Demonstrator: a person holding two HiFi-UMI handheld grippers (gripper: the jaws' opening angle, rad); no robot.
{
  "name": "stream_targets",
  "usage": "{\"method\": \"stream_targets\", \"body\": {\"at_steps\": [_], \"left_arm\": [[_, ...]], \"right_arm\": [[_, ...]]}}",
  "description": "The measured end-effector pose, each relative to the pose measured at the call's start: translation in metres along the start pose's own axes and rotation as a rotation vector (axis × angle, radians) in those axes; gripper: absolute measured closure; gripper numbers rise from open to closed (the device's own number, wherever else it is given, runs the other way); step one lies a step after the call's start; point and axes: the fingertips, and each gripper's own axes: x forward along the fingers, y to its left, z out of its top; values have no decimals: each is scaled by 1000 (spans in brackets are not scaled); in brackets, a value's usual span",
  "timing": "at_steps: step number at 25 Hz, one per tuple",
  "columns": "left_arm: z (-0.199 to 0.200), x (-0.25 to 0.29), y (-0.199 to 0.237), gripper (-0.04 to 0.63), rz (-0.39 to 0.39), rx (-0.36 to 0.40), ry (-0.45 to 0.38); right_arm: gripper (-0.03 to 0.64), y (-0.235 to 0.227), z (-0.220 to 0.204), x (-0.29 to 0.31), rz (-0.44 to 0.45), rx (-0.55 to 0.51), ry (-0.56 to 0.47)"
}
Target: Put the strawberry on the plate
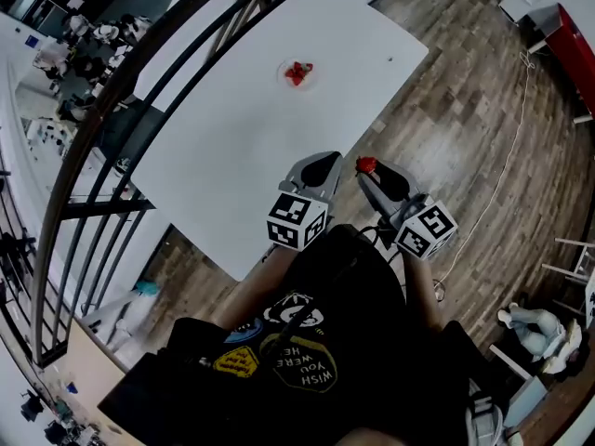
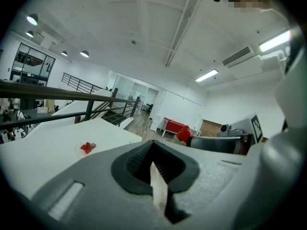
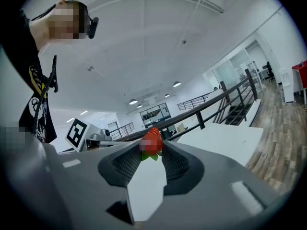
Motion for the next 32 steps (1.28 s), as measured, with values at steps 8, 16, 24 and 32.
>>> {"method": "stream_targets", "body": {"at_steps": [8,16,24,32], "left_arm": [[-7,-2,33,595,31,-30,29],[6,20,44,595,64,-44,15],[25,56,49,595,139,-57,-12],[32,84,56,595,247,-76,-27]], "right_arm": [[482,-8,-11,22,4,13,32],[482,-30,0,38,49,-13,70],[482,-70,20,49,133,-33,98],[482,-100,21,64,264,-22,152]]}}
